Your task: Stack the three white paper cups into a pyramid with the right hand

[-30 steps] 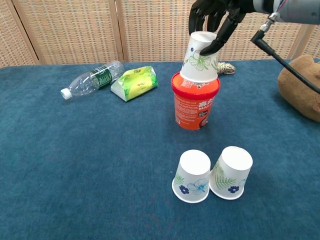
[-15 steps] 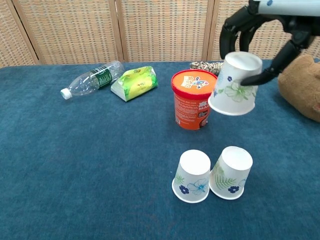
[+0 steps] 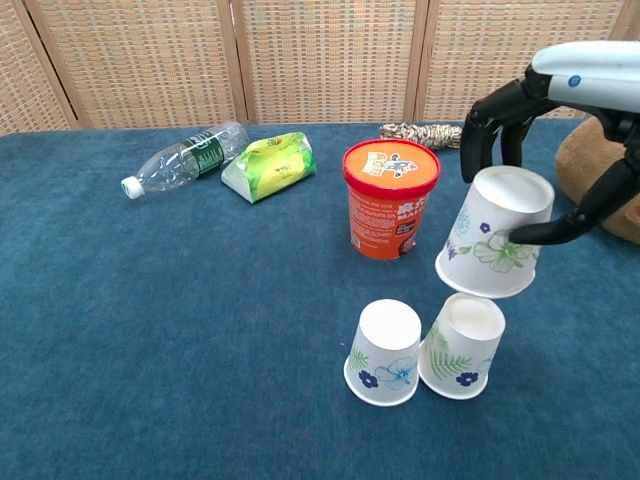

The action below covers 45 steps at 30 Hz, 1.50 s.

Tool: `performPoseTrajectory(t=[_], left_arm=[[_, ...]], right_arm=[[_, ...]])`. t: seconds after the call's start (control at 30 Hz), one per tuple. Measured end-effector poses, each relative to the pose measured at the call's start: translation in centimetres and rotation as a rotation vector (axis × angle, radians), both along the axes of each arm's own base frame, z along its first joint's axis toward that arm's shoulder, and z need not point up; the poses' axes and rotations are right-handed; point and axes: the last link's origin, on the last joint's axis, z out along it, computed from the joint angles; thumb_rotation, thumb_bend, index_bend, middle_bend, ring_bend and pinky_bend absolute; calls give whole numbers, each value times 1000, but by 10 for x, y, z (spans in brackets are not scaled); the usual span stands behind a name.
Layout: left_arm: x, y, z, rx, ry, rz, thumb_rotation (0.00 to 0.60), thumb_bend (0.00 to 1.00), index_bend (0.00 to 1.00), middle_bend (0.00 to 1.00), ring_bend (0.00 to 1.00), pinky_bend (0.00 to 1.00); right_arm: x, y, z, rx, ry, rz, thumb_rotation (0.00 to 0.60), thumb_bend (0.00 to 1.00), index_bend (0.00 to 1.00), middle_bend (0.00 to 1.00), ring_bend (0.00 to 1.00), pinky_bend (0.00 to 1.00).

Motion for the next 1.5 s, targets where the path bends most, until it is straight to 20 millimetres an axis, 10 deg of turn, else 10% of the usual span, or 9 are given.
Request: performPoseTrajectory(t=[1.5], left_arm=[[-2,1,0,-3,-5,11,600,119,0,0,0,0]], right_arm=[[6,8,-42,43,50,47,600,415,476,549,474,350]])
